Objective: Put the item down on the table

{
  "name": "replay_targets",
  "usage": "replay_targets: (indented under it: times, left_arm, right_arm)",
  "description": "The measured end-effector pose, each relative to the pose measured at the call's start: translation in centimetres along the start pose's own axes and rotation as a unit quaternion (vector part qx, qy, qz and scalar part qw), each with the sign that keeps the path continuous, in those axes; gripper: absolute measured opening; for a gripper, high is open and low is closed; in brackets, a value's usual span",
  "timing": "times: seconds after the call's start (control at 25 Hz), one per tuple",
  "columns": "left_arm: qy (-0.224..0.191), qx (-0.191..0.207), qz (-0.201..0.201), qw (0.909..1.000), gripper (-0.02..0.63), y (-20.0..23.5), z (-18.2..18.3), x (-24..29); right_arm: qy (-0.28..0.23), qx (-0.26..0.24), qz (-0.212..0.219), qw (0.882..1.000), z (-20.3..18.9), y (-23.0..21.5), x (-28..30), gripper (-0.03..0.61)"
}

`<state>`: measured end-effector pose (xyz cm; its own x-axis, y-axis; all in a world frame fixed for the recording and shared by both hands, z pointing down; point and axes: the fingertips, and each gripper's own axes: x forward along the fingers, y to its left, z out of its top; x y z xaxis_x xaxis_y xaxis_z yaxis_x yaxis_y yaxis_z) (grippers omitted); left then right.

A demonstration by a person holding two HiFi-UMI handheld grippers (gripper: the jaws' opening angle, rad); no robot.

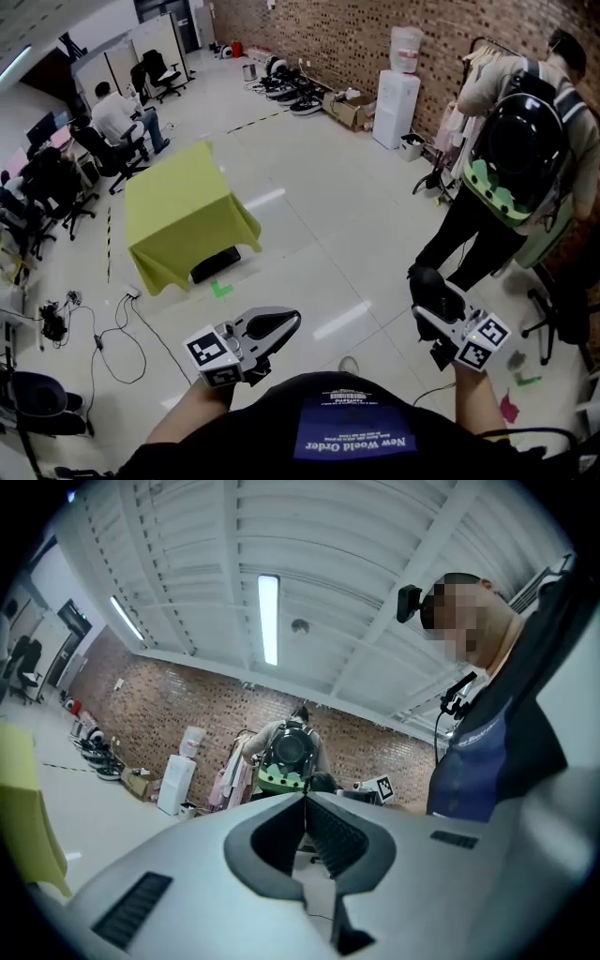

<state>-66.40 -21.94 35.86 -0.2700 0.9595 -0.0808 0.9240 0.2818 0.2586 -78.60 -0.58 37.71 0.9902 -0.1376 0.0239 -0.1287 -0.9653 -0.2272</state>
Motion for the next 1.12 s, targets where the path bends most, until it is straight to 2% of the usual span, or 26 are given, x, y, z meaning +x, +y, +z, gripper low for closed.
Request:
replay_targets:
  times: [0.36, 0.44, 0.6, 0.76, 0.96, 1.12]
  left_arm:
    - [-0.026, 0.006, 0.063, 0.9977, 0.005, 11.7, 3.3, 12.7]
    - [-0.039, -0.01, 0.067, 0.9969, 0.005, 13.8, 4.2, 14.9]
    - [-0.041, -0.023, 0.065, 0.9968, 0.005, 18.4, 4.9, 18.5]
    - [-0.02, -0.023, 0.063, 0.9976, 0.005, 24.7, 4.2, 21.3]
    - [-0.012, -0.021, 0.026, 0.9994, 0.005, 33.6, 5.4, 23.3]
    - [0.005, -0.021, -0.005, 0.9998, 0.005, 42.5, 7.6, 24.0]
  right_arm:
    - [0.014, -0.026, 0.077, 0.997, 4.9, -16.4, 8.4, 0.337]
    - [0.014, -0.028, 0.084, 0.996, 5.8, -19.2, 10.1, 0.336]
    - [0.024, -0.03, 0.089, 0.995, 6.2, -23.7, 13.8, 0.337]
    - [0.032, -0.028, 0.084, 0.996, 6.2, -27.7, 18.1, 0.336]
    - [0.027, -0.028, 0.069, 0.997, 6.5, -31.5, 25.3, 0.337]
    - [0.011, -0.014, 0.035, 0.999, 7.7, -35.2, 32.5, 0.337]
